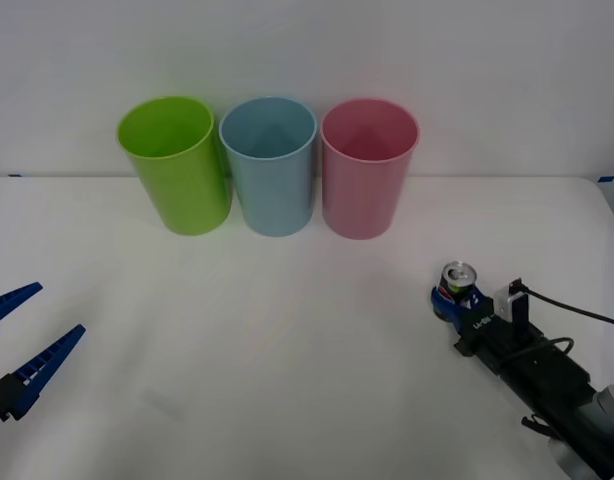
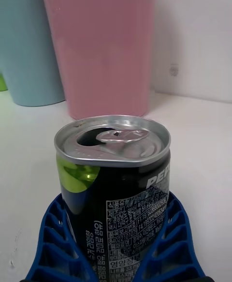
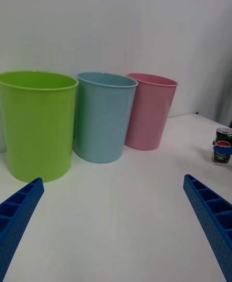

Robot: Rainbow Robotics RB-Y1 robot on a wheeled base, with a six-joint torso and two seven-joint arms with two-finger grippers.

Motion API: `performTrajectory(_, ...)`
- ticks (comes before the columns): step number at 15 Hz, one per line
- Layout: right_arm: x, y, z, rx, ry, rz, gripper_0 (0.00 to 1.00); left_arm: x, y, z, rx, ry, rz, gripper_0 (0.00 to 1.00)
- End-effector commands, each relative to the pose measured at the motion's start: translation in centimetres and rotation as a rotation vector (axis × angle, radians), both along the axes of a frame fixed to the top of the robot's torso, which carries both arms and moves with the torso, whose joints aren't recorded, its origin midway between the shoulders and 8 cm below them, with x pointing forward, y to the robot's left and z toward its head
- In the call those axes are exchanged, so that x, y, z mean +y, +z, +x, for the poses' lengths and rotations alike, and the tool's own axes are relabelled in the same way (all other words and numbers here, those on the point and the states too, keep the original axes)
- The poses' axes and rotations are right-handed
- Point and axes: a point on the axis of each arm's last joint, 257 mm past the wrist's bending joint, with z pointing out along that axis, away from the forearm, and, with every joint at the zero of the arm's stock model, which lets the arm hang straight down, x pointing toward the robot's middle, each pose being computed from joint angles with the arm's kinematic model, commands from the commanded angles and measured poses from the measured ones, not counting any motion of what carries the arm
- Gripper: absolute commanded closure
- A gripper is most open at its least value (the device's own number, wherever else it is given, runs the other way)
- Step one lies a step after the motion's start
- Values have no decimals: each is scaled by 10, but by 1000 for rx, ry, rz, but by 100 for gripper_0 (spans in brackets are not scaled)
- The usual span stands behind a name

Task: Grasp the object on the table and drop it into the matching bin: aluminum can to the light blue bin, PET bottle to the pink bin.

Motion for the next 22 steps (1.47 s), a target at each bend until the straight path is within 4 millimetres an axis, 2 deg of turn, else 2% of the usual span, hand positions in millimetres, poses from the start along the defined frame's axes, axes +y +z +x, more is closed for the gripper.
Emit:
performTrajectory(1, -2, 19, -7, -40, 3, -8, 100, 0, 0, 0, 0, 0, 0, 0)
performTrajectory(6, -1, 54, -33, -103, 31, -39, 100, 0, 0, 0, 0, 0, 0, 0)
performTrajectory(10, 7, 82, -45, -150, 64, -37, 100, 0, 0, 0, 0, 0, 0, 0)
performTrajectory(14, 21, 103, -54, -154, 139, 24, 100, 0, 0, 0, 0, 0, 0, 0)
performTrajectory(19, 41, 153, -66, -192, 245, 73, 100, 0, 0, 0, 0, 0, 0, 0)
performTrajectory(22, 56, 179, -64, -228, 297, 72, 100, 0, 0, 0, 0, 0, 0, 0)
